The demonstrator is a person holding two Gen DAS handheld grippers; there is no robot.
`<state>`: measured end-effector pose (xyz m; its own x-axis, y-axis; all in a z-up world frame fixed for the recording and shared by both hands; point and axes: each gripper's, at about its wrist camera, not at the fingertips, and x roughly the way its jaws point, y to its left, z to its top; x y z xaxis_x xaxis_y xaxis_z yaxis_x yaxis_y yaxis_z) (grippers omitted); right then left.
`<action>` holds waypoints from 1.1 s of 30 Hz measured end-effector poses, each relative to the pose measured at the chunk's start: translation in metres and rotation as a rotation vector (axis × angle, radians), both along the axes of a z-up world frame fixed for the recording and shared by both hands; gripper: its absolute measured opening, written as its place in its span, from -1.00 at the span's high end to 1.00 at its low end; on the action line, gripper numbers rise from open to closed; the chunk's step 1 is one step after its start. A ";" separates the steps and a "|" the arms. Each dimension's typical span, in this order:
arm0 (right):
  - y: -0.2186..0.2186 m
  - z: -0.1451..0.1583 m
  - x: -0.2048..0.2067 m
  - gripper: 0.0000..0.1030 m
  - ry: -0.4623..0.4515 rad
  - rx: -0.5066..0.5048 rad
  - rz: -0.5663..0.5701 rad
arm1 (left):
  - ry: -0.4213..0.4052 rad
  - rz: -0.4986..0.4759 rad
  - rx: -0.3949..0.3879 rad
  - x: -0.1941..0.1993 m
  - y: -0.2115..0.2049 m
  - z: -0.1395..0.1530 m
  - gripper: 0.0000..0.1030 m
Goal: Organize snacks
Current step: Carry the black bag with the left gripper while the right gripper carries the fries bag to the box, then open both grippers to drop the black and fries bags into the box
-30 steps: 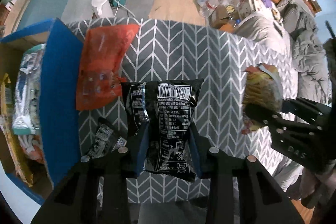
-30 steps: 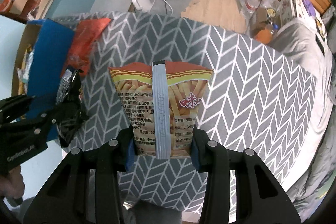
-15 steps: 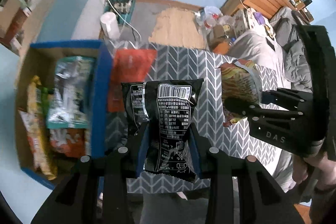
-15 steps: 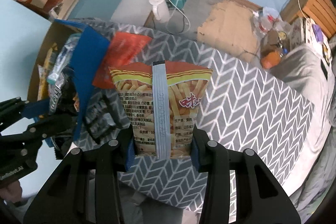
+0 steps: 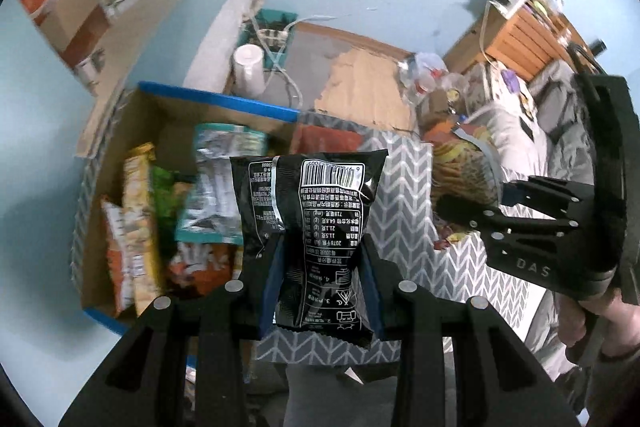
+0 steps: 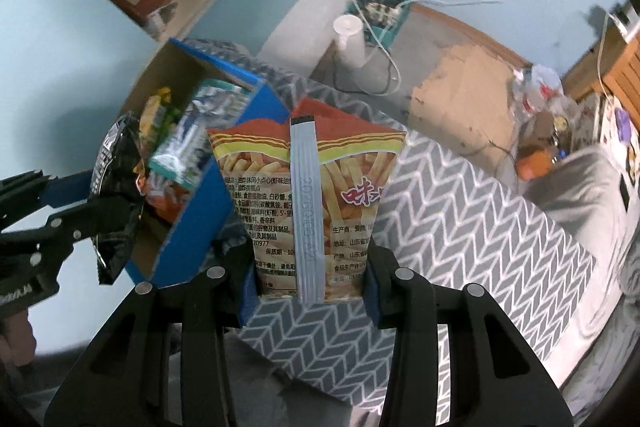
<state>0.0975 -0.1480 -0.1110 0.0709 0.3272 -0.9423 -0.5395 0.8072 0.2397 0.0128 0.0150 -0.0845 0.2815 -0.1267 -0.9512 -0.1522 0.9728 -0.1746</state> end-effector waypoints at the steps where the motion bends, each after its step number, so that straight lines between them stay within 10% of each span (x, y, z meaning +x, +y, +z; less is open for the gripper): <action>1: 0.005 0.001 0.000 0.21 -0.002 0.001 0.010 | -0.002 0.013 0.002 -0.002 0.007 0.000 0.29; 33: 0.183 -0.043 -0.013 0.19 0.076 -0.037 0.203 | 0.093 0.238 0.057 -0.032 0.151 -0.061 0.28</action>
